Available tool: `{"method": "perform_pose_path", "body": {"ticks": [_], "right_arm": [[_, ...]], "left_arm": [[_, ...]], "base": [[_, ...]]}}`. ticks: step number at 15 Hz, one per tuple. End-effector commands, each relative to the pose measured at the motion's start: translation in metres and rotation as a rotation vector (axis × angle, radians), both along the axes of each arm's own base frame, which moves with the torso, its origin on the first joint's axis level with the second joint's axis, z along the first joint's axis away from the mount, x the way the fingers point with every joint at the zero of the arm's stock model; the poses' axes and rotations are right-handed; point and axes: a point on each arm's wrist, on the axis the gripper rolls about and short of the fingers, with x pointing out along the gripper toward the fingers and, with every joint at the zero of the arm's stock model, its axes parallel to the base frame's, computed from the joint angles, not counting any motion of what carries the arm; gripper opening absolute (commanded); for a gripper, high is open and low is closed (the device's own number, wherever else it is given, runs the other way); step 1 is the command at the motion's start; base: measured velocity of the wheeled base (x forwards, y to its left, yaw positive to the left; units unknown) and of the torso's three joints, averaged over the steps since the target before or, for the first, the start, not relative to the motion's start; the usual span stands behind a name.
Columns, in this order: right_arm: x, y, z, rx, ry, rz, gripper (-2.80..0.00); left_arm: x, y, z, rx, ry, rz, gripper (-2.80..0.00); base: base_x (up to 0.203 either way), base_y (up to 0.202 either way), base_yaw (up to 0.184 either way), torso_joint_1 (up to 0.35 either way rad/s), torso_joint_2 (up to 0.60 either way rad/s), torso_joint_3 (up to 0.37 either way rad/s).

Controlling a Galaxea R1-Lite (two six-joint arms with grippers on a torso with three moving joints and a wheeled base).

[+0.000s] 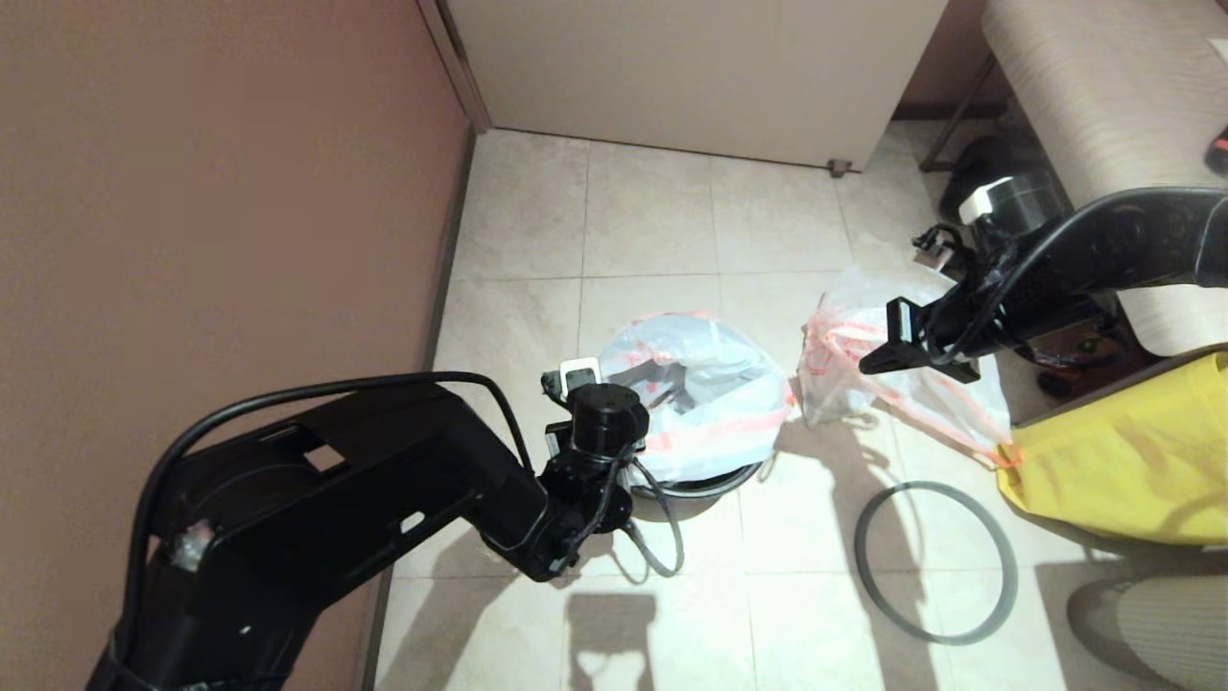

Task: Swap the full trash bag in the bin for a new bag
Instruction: Put the new garbage bag on the trash can

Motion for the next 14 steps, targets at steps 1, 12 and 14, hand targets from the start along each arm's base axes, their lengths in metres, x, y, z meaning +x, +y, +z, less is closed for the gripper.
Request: {"method": "perform_pose_path", "body": {"ticks": [1,12,14], "right_arm": [[-0.001,0.0,-0.003,0.001,0.015,0.0,-2.8],[-0.016,0.004,-0.011,-0.001,0.014,0.02,-2.8],[-0.016,0.001,-0.01,0.001,0.011,0.013,-2.8]], "left_arm": [[-0.003,0.005,0.003,-0.003,-0.001,0.012,-2.8],[-0.012,0.014,0.024,-0.126,0.046,-0.073,0.0],[-0.011,0.013,0.026,-0.132,0.043,-0.072,0.0]], "base": [[0.0,0.0,0.0,0.0,0.0,0.0],[0.0,0.0,0.0,0.0,0.0,0.0],[0.0,0.0,0.0,0.0,0.0,0.0]]}}
